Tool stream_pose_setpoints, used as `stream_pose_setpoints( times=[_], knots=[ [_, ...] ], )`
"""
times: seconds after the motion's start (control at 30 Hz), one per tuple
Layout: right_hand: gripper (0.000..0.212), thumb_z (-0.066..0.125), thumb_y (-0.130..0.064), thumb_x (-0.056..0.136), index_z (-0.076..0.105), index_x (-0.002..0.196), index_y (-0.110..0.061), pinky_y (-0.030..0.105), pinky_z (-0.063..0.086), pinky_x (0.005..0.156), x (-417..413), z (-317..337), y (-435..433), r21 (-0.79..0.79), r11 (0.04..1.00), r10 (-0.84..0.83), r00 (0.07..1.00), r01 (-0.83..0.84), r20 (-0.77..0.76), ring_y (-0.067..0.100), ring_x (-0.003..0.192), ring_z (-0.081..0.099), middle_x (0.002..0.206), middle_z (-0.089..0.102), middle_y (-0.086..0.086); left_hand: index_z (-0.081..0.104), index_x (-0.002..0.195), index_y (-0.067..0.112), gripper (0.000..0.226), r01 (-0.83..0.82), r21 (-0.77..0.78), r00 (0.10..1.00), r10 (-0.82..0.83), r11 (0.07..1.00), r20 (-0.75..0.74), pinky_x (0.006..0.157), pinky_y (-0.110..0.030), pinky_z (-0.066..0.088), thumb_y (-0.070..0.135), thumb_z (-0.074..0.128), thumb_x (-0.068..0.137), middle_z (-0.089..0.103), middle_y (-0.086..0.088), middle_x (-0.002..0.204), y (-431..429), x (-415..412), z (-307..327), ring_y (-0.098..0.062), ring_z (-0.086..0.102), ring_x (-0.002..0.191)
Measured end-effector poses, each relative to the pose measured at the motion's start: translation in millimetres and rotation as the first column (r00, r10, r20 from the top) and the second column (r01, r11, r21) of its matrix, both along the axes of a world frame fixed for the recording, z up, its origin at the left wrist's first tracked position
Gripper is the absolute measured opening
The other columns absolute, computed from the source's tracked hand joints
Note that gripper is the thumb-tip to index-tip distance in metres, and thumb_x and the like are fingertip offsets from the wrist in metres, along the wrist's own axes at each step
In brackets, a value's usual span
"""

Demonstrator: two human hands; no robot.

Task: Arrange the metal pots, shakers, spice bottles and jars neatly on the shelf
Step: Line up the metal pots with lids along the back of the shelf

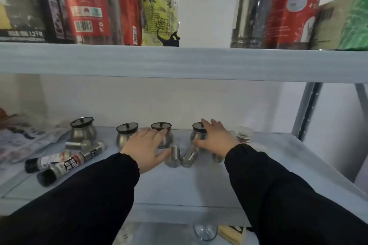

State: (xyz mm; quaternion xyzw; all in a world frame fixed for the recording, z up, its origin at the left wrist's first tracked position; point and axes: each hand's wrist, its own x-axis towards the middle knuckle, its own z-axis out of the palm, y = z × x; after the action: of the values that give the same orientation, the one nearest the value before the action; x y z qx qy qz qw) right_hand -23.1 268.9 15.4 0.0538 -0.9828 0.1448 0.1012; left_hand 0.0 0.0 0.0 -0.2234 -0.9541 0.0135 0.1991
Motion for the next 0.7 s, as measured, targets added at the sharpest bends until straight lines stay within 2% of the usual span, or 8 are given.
stream_pose_setpoints(
  times=[0.07, 0.13, 0.23, 0.37, 0.47, 0.57, 0.63, 0.7],
  knots=[
    [0.089, 0.057, -0.068, 0.076, 0.026, 0.151, -0.031, 0.045, 0.040, 0.105, -13, 1, -3, -0.015, 0.999, -0.050, 0.997, 0.051, 0.055, 0.032, 0.132, 0.037, 0.145, 0.036, 0.010, 0.034, 0.149, 0.022, 0.077, 0.032, 0.026, 0.999, -0.032, 0.999, -0.020, 0.107, -0.042, 0.038, 0.067, 0.024, 0.088, 0.055, -0.002, 0.134, -9, -3, 0, -0.024, 0.044, 0.130],
    [0.076, 0.056, -0.069, 0.071, 0.041, 0.136, -0.034, 0.043, 0.048, 0.093, -25, 1, -3, -0.016, 0.996, -0.090, 0.989, 0.093, 0.118, 0.032, 0.109, 0.053, 0.125, 0.049, 0.011, 0.037, 0.147, 0.020, 0.074, 0.058, 0.024, 0.997, -0.056, 0.998, -0.058, 0.105, -0.041, 0.040, 0.064, 0.027, 0.088, 0.057, -0.002, 0.132, -18, -4, -1, -0.024, 0.046, 0.127],
    [0.059, 0.058, -0.071, 0.068, 0.049, 0.111, -0.032, 0.041, 0.052, 0.081, -39, 4, -6, -0.092, 0.989, -0.104, 0.986, 0.116, 0.130, 0.028, 0.087, 0.058, 0.102, 0.056, 0.007, 0.040, 0.145, 0.019, 0.072, 0.060, 0.028, 0.995, -0.057, 0.998, -0.083, 0.103, -0.039, 0.041, 0.063, 0.026, 0.090, 0.059, -0.003, 0.128, -27, -6, 0, -0.024, 0.048, 0.125],
    [0.047, 0.062, -0.063, 0.079, 0.050, 0.106, -0.026, 0.036, 0.049, 0.074, -46, 6, -12, -0.026, 0.998, -0.053, 0.992, 0.056, 0.112, 0.023, 0.084, 0.057, 0.095, 0.060, 0.003, 0.039, 0.144, 0.020, 0.070, 0.042, 0.037, 0.998, -0.040, 0.998, -0.053, 0.103, -0.041, 0.041, 0.063, 0.024, 0.090, 0.059, -0.001, 0.124, -37, -11, 0, -0.024, 0.048, 0.124],
    [0.031, 0.066, -0.036, 0.086, 0.054, 0.112, -0.025, 0.028, 0.043, 0.066, -50, 12, -13, 0.005, 0.998, 0.063, 0.986, -0.065, 0.157, 0.022, 0.089, 0.057, 0.107, 0.059, 0.005, 0.040, 0.143, 0.020, 0.070, 0.040, 0.053, 0.999, -0.038, 0.998, -0.030, 0.102, -0.042, 0.042, 0.062, 0.021, 0.090, 0.059, -0.002, 0.124, -42, -12, -1, -0.024, 0.048, 0.122],
    [0.028, 0.057, -0.017, 0.088, 0.059, 0.114, -0.029, 0.028, 0.044, 0.075, -58, 16, -9, 0.056, 0.992, 0.102, 0.983, -0.111, 0.150, 0.022, 0.095, 0.055, 0.116, 0.050, 0.006, 0.039, 0.144, 0.020, 0.072, 0.036, 0.051, 0.999, -0.036, 0.998, -0.012, 0.104, -0.042, 0.040, 0.062, 0.018, 0.089, 0.058, -0.003, 0.127, -47, -11, 0, -0.025, 0.045, 0.125],
    [0.029, 0.057, -0.029, 0.089, 0.060, 0.118, -0.030, 0.030, 0.044, 0.080, -60, 18, -7, 0.046, 0.993, 0.097, 0.985, -0.104, 0.141, 0.022, 0.097, 0.054, 0.116, 0.048, 0.005, 0.038, 0.144, 0.021, 0.073, 0.025, 0.068, 1.000, -0.025, 0.997, 0.001, 0.104, -0.041, 0.039, 0.062, 0.016, 0.088, 0.058, -0.003, 0.129, -49, -10, 2, -0.025, 0.045, 0.127],
    [0.032, 0.060, -0.044, 0.086, 0.062, 0.113, -0.027, 0.032, 0.049, 0.077, -59, 17, -9, -0.012, 0.997, 0.074, 0.990, -0.073, 0.121, 0.021, 0.093, 0.058, 0.111, 0.051, 0.003, 0.037, 0.144, 0.021, 0.073, 0.011, 0.071, 1.000, -0.011, 0.997, 0.006, 0.104, -0.041, 0.039, 0.062, 0.016, 0.088, 0.057, -0.002, 0.129, -50, -10, 3, -0.024, 0.045, 0.127]
  ],
)
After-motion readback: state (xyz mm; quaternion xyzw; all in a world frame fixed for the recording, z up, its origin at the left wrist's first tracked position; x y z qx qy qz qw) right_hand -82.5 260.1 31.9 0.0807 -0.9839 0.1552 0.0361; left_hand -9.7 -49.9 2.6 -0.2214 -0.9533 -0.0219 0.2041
